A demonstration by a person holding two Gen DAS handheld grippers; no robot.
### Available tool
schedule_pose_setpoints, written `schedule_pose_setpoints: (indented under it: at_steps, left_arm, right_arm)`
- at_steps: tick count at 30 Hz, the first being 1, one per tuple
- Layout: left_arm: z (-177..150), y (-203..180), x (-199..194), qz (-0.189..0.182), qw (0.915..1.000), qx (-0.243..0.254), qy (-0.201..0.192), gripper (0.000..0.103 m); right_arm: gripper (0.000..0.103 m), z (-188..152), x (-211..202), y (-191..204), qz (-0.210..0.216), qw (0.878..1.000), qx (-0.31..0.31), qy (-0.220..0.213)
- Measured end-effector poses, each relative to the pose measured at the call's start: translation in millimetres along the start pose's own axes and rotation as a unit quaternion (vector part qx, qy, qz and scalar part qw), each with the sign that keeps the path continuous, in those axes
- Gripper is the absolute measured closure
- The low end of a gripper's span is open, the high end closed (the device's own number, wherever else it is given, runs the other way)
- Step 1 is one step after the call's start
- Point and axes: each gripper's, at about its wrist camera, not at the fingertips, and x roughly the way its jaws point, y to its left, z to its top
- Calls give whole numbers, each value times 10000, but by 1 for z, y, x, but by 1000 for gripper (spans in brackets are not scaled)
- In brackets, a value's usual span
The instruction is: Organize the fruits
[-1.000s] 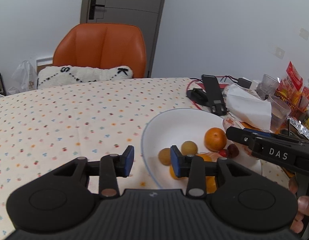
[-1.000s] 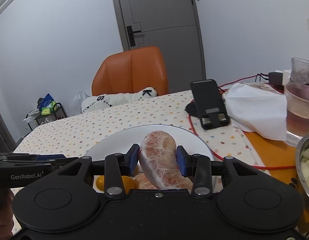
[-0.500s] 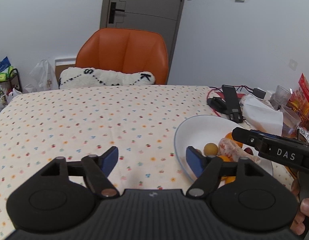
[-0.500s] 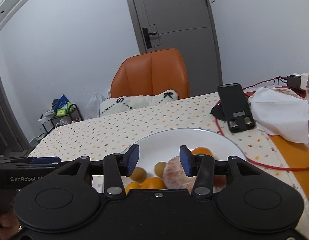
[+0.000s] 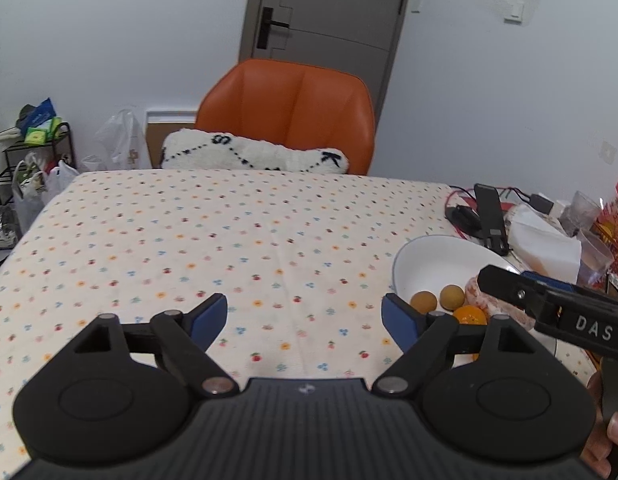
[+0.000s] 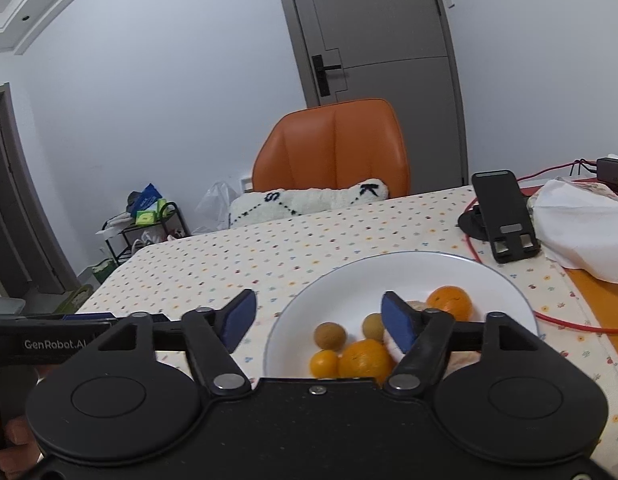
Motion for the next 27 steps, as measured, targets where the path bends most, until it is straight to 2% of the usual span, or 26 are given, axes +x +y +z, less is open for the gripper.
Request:
schedule_pose_setpoints:
  at_steps: [8,15,18,27]
  left_arm:
    - [-9,13,-21,243,9996,-134,-113,10]
    - [-16,21,-42,399,9986,-169,-288,3]
    - [-19,24,-49,415,9984,-193,-317,1]
    - [-27,34,-74,490,9975,-285,-418,0]
  right_arm:
    - [9,-8,-11,15,124,9999,-53,25]
    - [0,-13,-22,26,212,9997,-124,50]
    - [0,-15,-26,31,254,9995,-156,60]
    - [0,-17,-40,43,395,9990,-158,143]
